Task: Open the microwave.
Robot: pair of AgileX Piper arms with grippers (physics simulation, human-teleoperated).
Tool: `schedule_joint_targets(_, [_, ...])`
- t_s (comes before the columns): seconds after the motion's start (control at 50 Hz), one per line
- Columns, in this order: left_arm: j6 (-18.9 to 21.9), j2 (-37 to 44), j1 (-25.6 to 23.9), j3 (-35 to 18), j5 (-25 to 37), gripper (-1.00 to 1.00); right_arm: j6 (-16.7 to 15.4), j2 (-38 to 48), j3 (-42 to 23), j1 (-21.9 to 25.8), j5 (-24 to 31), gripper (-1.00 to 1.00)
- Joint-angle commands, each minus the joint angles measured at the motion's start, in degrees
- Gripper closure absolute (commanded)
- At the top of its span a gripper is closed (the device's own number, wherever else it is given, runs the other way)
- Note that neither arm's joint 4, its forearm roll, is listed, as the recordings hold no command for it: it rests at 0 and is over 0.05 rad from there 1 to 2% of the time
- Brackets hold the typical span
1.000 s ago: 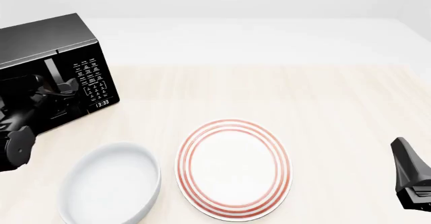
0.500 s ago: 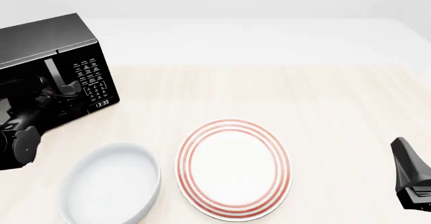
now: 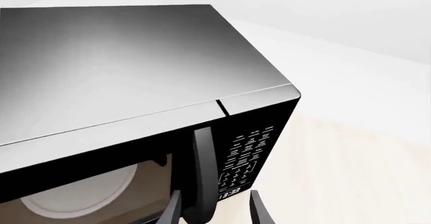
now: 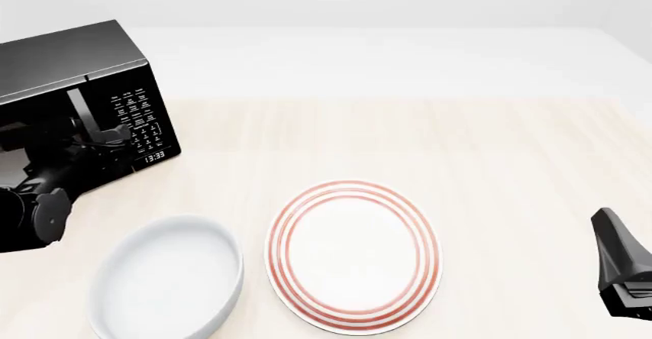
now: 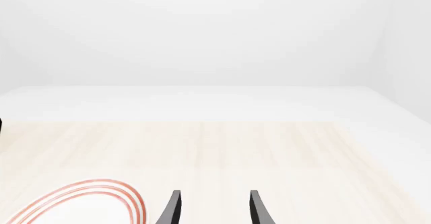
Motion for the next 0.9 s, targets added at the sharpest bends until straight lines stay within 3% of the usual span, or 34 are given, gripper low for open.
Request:
schedule_joint_targets(0.02, [-0.15,1.27,-0.14,-1.20,0.45,-1.00,-0.01,-0.01,0.00,-0.01,0.00,-1.00])
schedule_joint_targets(0.52, [-1.01,2.14,0.48,-1.19,-0.39,-1.00,-0.01,0.01,0.00,0.01,0.00,-1.00])
schedule_joint_targets(0.54, [-0.93,2.41,0.60,-1.31,-0.33,1.00,-0.01,0.01,0.00,0.00,0.00,-1.00])
schedule_joint_targets(0.9, [-0.81,2.36,1.29,-1.03,-0.30,1.00,0.01,0.00,0.00,-0.01,0.00,-1.00])
